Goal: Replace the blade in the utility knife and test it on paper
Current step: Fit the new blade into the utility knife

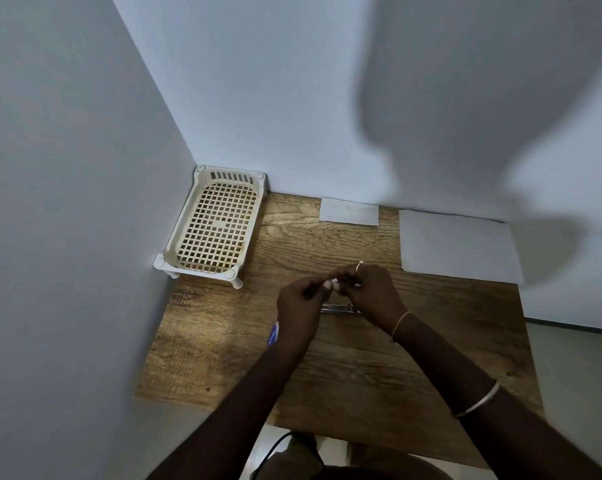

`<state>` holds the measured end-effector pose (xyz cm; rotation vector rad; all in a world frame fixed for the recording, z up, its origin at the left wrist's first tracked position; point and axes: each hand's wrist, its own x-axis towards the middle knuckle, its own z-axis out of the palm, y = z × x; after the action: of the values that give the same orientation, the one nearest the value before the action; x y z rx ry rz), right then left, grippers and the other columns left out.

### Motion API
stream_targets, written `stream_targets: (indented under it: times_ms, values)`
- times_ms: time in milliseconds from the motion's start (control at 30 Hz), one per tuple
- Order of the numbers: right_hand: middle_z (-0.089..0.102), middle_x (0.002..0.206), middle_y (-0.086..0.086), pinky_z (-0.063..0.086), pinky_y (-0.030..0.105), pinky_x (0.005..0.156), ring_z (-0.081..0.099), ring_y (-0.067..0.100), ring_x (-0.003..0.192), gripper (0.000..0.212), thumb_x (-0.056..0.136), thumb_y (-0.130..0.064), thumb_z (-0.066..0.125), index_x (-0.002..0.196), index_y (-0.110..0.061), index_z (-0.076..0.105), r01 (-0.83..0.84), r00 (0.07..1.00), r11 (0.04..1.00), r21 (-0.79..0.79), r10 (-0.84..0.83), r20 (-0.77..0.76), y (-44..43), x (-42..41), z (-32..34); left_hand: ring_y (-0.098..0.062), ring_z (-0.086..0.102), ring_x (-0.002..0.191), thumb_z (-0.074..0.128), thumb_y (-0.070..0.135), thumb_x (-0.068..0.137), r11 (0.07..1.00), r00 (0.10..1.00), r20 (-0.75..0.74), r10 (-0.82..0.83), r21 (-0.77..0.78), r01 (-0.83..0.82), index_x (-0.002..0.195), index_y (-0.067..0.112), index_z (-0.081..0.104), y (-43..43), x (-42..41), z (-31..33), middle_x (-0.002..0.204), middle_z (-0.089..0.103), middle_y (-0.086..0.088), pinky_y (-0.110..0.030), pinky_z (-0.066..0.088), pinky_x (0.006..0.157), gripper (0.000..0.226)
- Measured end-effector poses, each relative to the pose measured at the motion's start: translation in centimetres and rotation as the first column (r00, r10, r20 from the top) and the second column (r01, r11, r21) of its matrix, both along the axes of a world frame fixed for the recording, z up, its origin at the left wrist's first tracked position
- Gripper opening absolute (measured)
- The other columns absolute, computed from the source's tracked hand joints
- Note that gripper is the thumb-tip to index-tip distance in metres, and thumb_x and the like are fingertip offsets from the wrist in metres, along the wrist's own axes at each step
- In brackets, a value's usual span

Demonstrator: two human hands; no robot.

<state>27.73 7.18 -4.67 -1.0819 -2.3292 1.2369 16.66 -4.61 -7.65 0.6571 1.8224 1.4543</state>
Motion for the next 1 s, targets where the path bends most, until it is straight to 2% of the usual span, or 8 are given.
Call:
stream_targets:
  times_ms: [67,200,300,367,467,600,900,1000]
  values:
    - [0.079,0.089,0.002,0.052,0.012,0.072,0.068,0.004,0.076,0.022,0.083,-0.005,0.078,0.102,-0.016,0.080,-0.055,0.997,0.990,0.131,0.048,0.056,0.1,0.3,-0.2,-0.014,0.078,0.093,0.072,0.037,0.088,0.999,0.999,0.028,-0.031,-0.025,0.032,0.103,0.037,0.079,0.1,0.0,-0.1,0.097,0.081,0.007,-0.052,0.063,0.088,0.016]
    - [0.077,0.098,-0.001,0.058,0.035,0.080,0.070,0.014,0.089,0.025,0.085,-0.008,0.074,0.106,-0.022,0.078,-0.057,0.984,0.972,0.228,0.015,0.180,-0.6,1.2,-1.7,-0.013,0.077,0.093,0.071,0.026,0.088,0.994,1.000,-0.012,0.015,-0.107,-0.016,0.095,0.042,0.077,0.0,-0.1,-0.6,0.095,0.081,0.007,-0.048,0.063,0.088,0.019]
    - [0.075,0.098,-0.005,0.053,0.037,0.081,0.067,0.019,0.093,0.018,0.083,-0.017,0.075,0.097,-0.027,0.079,-0.062,0.982,0.960,0.275,0.008,0.191,-1.8,1.7,-3.0,-0.005,0.073,0.092,0.071,0.014,0.090,0.971,0.984,-0.162,0.074,-0.213,-0.108,0.099,0.030,0.078,-0.9,-0.4,-0.8,0.095,0.079,0.010,-0.039,0.060,0.091,0.020]
    - [0.073,0.100,-0.007,0.048,0.039,0.082,0.064,0.021,0.096,0.014,0.082,-0.023,0.075,0.095,-0.029,0.078,-0.070,0.972,0.952,0.298,-0.002,0.235,-2.5,1.7,-3.9,-0.006,0.071,0.094,0.069,0.010,0.091,0.957,0.968,-0.241,0.074,-0.257,-0.137,0.104,0.021,0.079,-1.6,-0.4,-0.8,0.100,0.079,0.007,-0.034,0.057,0.094,0.020]
    - [0.072,0.103,-0.009,0.041,0.037,0.083,0.060,0.021,0.099,0.014,0.083,-0.029,0.074,0.097,-0.032,0.077,-0.078,0.949,0.952,0.297,-0.020,0.315,-3.0,1.4,-4.9,-0.015,0.071,0.105,0.067,0.006,0.092,0.944,0.958,-0.283,0.040,-0.303,-0.128,0.113,0.012,0.077,-2.3,-0.1,-0.9,0.112,0.078,-0.003,-0.030,0.053,0.099,0.023]
    - [0.071,0.103,-0.009,0.043,0.037,0.084,0.059,0.020,0.099,0.012,0.087,-0.032,0.070,0.097,-0.032,0.077,-0.060,0.944,0.967,0.249,-0.026,0.329,-3.2,1.2,-5.5,-0.020,0.069,0.110,0.065,0.005,0.094,0.935,0.951,-0.310,-0.008,-0.340,-0.103,0.119,0.008,0.075,-2.9,0.6,-1.1,0.117,0.076,-0.007,-0.029,0.050,0.101,0.027]
    - [0.071,0.104,-0.009,0.041,0.038,0.088,0.059,0.020,0.104,0.017,0.088,-0.033,0.070,0.104,-0.032,0.077,-0.039,0.943,0.974,0.223,-0.039,0.332,-3.3,1.1,-5.9,-0.017,0.069,0.112,0.063,0.004,0.095,0.929,0.946,-0.320,-0.044,-0.362,-0.079,0.122,0.009,0.073,-3.1,0.8,-0.9,0.119,0.076,-0.006,-0.025,0.048,0.100,0.030]
    - [0.071,0.105,-0.008,0.040,0.037,0.087,0.059,0.022,0.104,0.019,0.087,-0.034,0.072,0.105,-0.032,0.077,-0.042,0.942,0.973,0.227,-0.037,0.334,-3.3,1.1,-5.8,-0.017,0.069,0.112,0.062,0.004,0.095,0.928,0.947,-0.316,-0.052,-0.365,-0.071,0.122,0.010,0.073,-3.1,0.7,-0.9,0.119,0.076,-0.005,-0.028,0.050,0.101,0.030]
